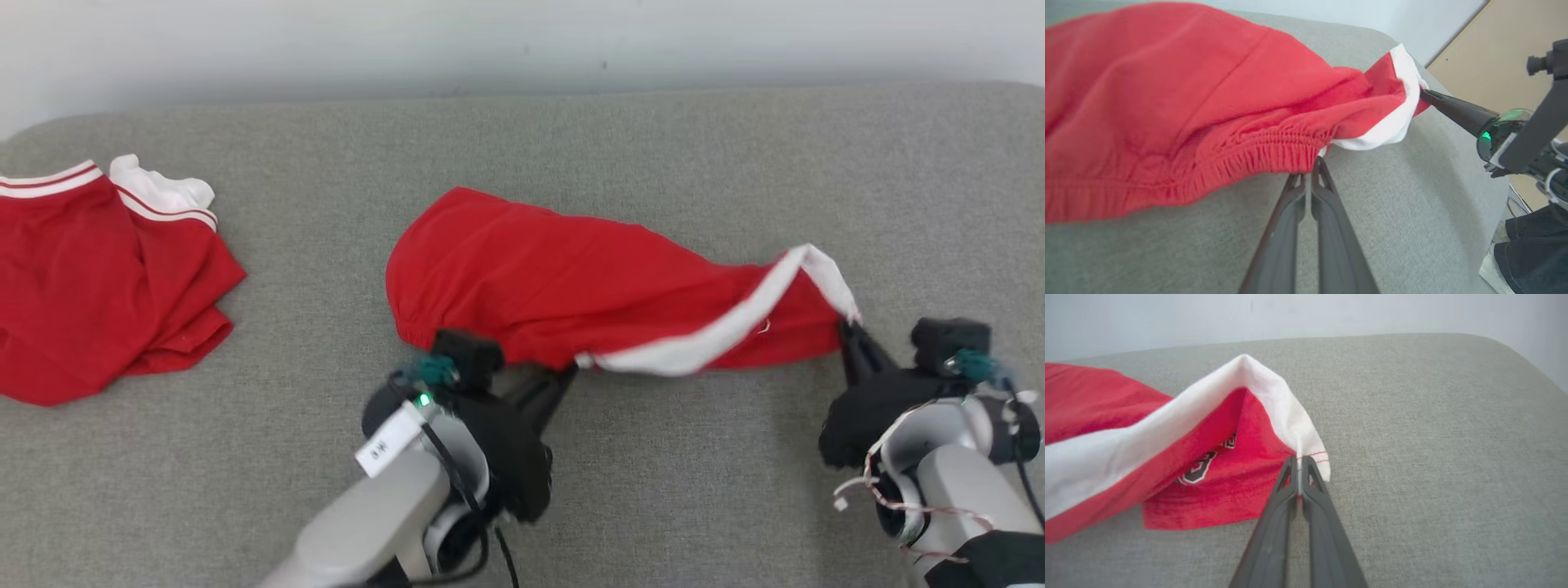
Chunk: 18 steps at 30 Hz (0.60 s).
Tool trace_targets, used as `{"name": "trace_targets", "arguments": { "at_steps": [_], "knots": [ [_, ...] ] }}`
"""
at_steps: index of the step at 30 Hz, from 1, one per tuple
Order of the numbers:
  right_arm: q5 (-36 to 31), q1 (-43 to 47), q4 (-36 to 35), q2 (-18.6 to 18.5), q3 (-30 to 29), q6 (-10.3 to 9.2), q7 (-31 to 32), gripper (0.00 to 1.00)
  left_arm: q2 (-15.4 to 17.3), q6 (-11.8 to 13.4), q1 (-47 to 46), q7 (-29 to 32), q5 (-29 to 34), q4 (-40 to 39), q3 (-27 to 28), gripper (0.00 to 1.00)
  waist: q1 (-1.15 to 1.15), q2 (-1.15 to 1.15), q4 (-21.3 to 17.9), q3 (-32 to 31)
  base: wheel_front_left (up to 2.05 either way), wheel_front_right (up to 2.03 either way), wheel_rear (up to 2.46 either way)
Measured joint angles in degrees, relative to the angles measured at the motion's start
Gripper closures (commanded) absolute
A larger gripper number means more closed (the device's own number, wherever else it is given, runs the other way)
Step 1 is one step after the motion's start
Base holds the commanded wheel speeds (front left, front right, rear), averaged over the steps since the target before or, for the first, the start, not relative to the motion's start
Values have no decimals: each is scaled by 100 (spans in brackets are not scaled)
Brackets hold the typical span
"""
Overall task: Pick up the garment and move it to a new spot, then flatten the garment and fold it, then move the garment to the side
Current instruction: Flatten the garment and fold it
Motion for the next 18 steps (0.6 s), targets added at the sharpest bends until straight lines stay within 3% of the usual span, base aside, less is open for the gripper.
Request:
{"name": "trace_targets", "arguments": {
  "at_steps": [4,11,15,18],
  "knots": [
    [207,-87,-410,5,-227,24,-278,100,9,0,-315,-220,-22,-35,253,100,0,0,20,-137,0,0,0],
    [356,-121,-1306,-91,-282,319,-565,100,281,5,-556,-379,2,-281,387,100,0,0,43,-485,0,0,0],
    [355,225,-1845,-232,-212,485,-565,100,478,118,-295,-516,-92,-756,598,100,0,0,34,-740,0,0,0],
    [371,634,-2424,-349,-437,446,-654,100,654,198,104,-514,-203,-1267,616,100,-1,0,20,-947,0,0,0]
  ]
}}
